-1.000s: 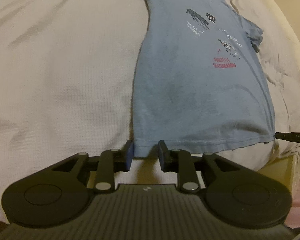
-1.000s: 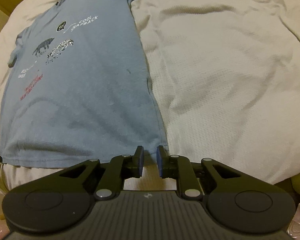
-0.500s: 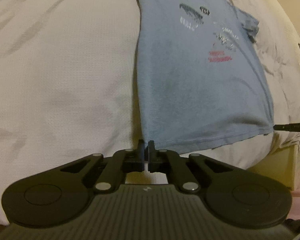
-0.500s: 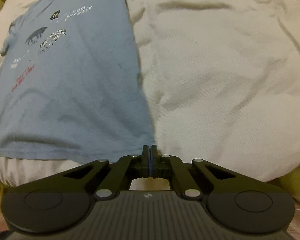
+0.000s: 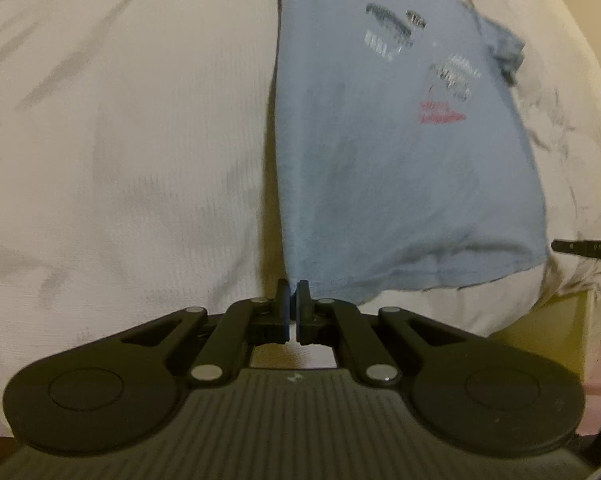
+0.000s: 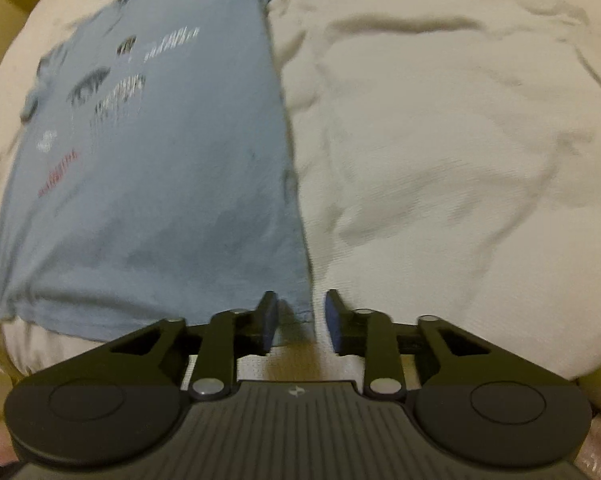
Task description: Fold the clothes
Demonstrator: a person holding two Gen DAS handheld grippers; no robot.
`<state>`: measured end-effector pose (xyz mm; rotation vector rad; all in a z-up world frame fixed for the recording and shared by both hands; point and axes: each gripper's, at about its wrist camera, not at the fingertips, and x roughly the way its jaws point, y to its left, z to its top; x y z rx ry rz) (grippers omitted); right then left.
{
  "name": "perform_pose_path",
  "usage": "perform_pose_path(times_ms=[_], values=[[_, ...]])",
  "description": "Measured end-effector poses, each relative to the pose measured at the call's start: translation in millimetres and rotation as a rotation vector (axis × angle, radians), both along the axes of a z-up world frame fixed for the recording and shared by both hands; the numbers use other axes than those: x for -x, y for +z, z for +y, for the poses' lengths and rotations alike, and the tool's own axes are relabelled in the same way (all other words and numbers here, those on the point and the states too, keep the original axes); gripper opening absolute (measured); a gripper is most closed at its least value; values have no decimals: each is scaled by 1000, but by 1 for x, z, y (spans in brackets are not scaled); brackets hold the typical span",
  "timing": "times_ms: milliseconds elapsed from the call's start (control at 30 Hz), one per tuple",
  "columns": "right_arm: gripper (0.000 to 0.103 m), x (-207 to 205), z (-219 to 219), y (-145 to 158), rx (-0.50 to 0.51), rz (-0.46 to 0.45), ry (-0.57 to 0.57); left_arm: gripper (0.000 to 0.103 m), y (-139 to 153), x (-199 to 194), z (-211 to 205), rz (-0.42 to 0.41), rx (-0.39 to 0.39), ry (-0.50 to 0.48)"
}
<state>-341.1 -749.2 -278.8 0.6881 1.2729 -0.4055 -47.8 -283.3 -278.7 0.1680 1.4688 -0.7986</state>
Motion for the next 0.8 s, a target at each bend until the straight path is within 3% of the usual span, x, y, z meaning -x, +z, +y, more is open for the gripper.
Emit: perform_pose_path(times_ms=[67, 100, 133, 233, 333, 367, 433, 600, 700, 800], values=[[25, -3, 1, -12, -5, 14, 10, 0, -3, 1, -2, -2, -16, -3], [16, -2, -1, -13, -8, 30, 5, 0, -3, 1, -3, -7, -26, -14], [0, -1, -2, -14, -10, 45, 1, 0, -3, 2, -5, -13, -36, -27], [0, 3, -2, -4, -6, 60, 39, 0, -3, 4, -7, -19, -65, -50], [4, 7, -7, -1, -40, 67, 36, 0, -7, 6, -8, -17, -109, -64], [17, 5, -8, 1, -31, 70, 36, 0, -8, 5, -7, -20, -122, -63], [27, 0, -10, 8, 47, 98, 54, 0, -3, 3, -3, -33, -139, -53], [30, -35, -16, 37, 175, 38, 105, 4, 23, -15, 4, -125, -157, 0], [32, -72, -23, 48, 188, -14, 149, 13, 40, -41, -1, -191, -122, 46], [34, -119, -28, 57, 195, -56, 197, 15, 49, -70, -22, -249, -79, 30]])
